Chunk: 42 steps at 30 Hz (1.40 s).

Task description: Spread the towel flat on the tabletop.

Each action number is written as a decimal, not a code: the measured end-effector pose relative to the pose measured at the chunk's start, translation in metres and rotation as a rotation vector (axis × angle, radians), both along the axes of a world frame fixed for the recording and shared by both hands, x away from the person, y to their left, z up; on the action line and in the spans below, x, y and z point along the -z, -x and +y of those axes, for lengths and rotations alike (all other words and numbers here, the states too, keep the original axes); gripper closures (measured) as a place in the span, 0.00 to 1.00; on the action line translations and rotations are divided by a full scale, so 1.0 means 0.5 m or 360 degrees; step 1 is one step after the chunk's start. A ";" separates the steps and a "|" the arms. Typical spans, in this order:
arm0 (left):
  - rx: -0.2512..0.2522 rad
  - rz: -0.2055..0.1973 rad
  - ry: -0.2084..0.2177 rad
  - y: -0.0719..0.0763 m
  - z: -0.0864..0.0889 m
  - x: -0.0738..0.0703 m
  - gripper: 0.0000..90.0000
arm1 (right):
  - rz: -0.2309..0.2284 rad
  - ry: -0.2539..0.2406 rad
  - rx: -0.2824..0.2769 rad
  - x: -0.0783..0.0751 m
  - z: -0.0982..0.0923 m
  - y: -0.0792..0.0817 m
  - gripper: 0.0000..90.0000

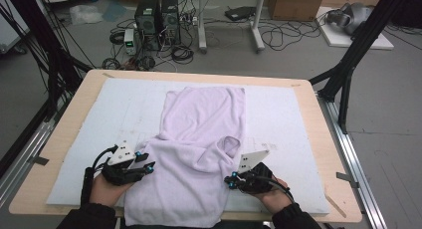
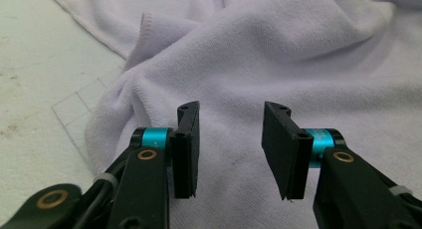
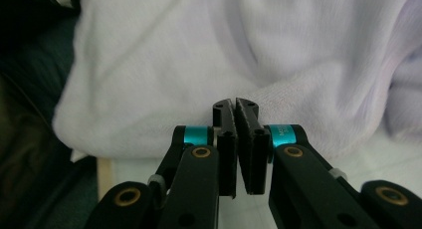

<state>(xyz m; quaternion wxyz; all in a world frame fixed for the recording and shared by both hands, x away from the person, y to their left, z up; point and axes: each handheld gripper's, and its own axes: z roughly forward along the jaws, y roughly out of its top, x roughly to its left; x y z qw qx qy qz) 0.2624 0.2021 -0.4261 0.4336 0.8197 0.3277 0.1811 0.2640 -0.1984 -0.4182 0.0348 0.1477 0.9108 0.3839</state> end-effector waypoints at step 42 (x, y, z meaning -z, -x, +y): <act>0.0045 0.0034 0.0020 0.000 0.002 0.013 0.63 | 0.0067 0.0030 -0.0131 0.030 0.090 -0.026 0.96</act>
